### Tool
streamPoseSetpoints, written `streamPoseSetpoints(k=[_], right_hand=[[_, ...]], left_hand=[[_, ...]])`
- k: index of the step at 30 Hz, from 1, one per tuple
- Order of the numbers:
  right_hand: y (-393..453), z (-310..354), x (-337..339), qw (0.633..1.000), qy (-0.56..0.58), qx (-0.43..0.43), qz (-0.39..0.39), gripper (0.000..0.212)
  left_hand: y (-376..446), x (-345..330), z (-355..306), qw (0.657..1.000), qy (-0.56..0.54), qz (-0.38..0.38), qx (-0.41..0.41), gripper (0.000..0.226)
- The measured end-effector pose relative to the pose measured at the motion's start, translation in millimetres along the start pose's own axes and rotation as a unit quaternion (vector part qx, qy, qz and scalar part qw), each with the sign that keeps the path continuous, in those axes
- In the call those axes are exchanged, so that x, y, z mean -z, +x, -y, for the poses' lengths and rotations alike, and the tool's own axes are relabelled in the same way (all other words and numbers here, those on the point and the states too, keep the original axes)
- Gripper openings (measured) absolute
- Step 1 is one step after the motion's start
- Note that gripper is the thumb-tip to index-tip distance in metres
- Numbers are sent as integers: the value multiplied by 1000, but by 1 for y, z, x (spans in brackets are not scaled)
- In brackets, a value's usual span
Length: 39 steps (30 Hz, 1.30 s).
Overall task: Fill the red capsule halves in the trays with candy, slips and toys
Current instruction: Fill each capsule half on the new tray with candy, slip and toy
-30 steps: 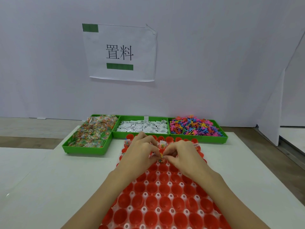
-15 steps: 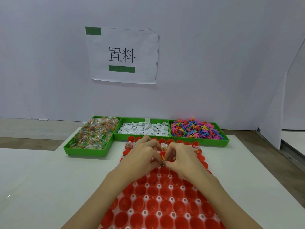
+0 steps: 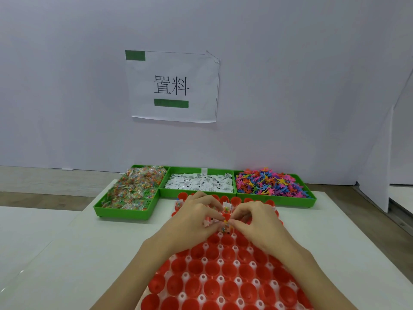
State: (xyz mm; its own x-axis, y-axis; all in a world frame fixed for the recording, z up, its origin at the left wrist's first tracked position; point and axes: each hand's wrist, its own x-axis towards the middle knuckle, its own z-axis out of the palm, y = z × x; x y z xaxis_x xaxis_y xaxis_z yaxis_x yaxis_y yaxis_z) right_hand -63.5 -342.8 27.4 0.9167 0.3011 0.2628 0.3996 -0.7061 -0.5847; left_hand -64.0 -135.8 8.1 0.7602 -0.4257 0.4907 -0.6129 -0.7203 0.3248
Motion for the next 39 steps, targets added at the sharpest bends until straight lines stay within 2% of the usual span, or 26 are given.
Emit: streamPoseSetpoints(k=[5,8,10,13,16,20,25,29,34,39], right_hand=[[0,-1,1,1000,9,3,-16,6],[-1,-2,7,999,29,9,-33,6],[-2,-3,14,998,45,11,-42,5],[-5,-4,27,996,69,9,-54,6],[-6,-6,41,994,83,13,-77,7],[-9,-12,47,993,92,6,-72,9],[-28,-33,37,987,139,-35,-68,13],[-35,-40,34,984,153,-49,-78,15],[-35,-40,38,980,168,-45,-100,17],[-37,-37,40,979,172,-45,-100,17]], left_hand=[[-3,11,6,999,11,-39,28,18],[-7,23,21,988,32,-105,105,20],[-14,33,39,968,85,-147,183,23],[-32,47,75,921,181,-183,293,30],[-51,57,105,899,200,-144,363,27],[-60,62,118,909,159,-103,372,19],[-63,67,114,905,86,-166,381,18],[-63,68,110,909,99,-184,360,28],[-64,65,111,915,117,-209,324,20],[-65,66,110,921,134,-219,292,25]])
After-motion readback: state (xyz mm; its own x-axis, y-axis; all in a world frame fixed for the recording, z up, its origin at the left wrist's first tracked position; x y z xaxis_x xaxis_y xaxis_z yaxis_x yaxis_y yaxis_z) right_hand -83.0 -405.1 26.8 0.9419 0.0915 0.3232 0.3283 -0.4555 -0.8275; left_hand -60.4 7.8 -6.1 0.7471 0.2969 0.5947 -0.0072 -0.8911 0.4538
